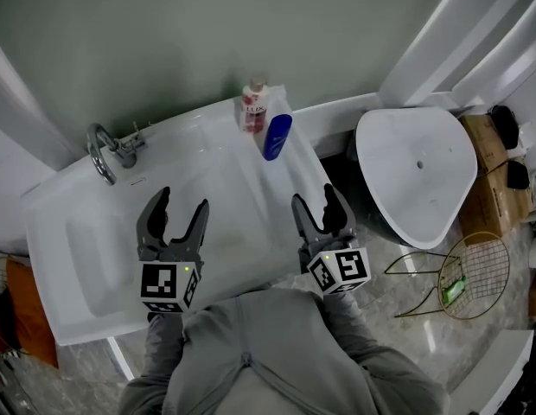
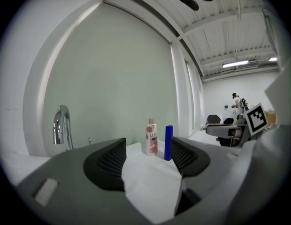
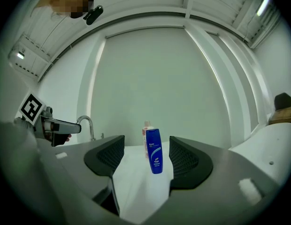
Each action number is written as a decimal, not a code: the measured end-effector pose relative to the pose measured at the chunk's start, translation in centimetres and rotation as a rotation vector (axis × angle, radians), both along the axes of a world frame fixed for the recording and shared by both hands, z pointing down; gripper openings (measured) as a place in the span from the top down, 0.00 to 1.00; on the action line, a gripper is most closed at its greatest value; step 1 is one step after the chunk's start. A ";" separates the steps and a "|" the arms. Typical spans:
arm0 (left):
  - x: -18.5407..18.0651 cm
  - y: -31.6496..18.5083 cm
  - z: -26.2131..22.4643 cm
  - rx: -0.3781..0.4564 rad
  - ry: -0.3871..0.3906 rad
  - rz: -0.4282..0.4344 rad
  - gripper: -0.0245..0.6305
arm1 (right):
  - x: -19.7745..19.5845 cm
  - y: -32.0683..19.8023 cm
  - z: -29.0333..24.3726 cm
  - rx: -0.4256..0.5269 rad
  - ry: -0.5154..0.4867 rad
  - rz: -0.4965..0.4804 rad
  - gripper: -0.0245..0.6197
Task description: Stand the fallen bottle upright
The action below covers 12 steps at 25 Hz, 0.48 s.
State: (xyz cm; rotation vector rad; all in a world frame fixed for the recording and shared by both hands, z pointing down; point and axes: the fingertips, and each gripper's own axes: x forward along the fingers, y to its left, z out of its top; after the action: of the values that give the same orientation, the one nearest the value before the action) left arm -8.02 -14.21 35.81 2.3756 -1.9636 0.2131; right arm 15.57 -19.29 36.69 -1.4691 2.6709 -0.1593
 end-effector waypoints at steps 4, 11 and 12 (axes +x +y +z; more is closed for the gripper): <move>1.4 -0.7 -0.5 0.019 0.007 0.037 0.44 | 0.6 0.6 -0.6 0.020 -0.010 0.015 0.53; 2.7 -1.6 -1.2 0.044 0.012 0.064 0.44 | 0.5 0.7 -1.4 0.040 -0.003 0.022 0.53; 2.8 -1.7 -1.3 0.045 0.012 0.067 0.44 | 0.4 0.7 -1.4 0.042 0.002 0.023 0.53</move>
State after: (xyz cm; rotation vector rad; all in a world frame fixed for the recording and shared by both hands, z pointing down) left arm -5.19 -15.86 34.51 2.4662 -1.9058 0.1581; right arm 16.01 -18.57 35.24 -1.4875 2.6411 -0.1005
